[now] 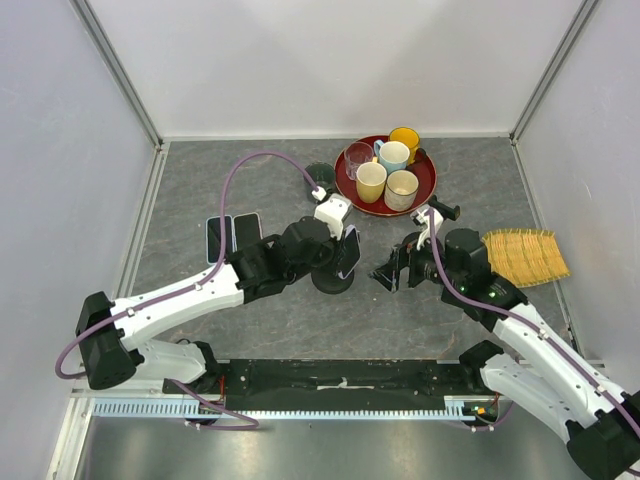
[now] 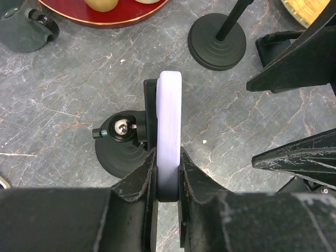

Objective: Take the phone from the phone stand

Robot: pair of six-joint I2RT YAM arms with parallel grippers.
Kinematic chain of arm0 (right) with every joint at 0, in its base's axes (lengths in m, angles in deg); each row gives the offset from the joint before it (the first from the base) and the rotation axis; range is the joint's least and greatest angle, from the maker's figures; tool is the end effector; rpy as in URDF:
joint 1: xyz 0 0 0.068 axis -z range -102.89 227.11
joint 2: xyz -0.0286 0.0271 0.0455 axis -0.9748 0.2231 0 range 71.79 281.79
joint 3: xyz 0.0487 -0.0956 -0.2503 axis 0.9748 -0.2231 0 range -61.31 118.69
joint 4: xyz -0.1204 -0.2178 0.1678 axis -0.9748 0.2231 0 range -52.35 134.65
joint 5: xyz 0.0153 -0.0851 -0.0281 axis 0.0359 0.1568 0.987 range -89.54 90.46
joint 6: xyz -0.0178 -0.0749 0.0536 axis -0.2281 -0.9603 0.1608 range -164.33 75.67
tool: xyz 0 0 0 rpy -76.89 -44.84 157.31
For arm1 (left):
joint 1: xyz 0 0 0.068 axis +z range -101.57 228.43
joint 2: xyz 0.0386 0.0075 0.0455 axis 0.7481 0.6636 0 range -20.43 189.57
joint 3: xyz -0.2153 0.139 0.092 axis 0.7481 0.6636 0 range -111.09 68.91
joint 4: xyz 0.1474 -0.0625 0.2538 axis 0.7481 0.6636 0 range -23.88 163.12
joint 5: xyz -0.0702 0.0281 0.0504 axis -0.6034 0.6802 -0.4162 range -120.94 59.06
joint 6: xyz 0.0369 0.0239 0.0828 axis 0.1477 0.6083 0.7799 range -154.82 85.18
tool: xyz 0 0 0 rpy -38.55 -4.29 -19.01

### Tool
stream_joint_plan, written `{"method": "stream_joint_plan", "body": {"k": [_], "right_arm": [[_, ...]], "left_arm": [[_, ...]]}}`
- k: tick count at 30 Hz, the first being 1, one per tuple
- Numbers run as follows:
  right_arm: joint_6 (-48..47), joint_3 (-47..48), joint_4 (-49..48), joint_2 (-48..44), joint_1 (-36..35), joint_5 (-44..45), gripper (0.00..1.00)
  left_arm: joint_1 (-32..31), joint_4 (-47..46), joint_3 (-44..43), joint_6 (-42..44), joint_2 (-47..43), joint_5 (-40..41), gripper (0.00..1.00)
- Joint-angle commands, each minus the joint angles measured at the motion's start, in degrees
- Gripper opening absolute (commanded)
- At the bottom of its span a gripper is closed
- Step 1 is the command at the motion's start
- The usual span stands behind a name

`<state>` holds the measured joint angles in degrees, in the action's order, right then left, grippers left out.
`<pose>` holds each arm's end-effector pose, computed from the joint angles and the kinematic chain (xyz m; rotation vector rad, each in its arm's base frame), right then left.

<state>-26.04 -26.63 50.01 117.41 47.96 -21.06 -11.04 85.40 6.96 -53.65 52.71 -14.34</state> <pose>0.2191 0.1577 0.2460 -0.4484 2.0126 0.8976 0.2084 -0.3059 0.2904 0.5687 2.0440 -0.5242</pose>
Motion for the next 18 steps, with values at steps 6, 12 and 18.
{"method": "stream_joint_plan", "body": {"k": [6,12,18], "right_arm": [[0.3,1.4,1.3,-2.6,-0.2,1.3,0.97],[0.0,1.5,1.7,-2.8,-0.1,1.2,0.97],[-0.1,2.0,2.1,-1.9,-0.3,1.3,0.97]], "left_arm": [[-0.8,-3.0,-2.8,-1.7,-0.4,3.6,0.51],[-0.7,-3.0,-3.4,-2.3,-2.6,3.4,0.76],[2.3,-3.4,-2.5,-2.6,-7.1,0.2,0.81]]}}
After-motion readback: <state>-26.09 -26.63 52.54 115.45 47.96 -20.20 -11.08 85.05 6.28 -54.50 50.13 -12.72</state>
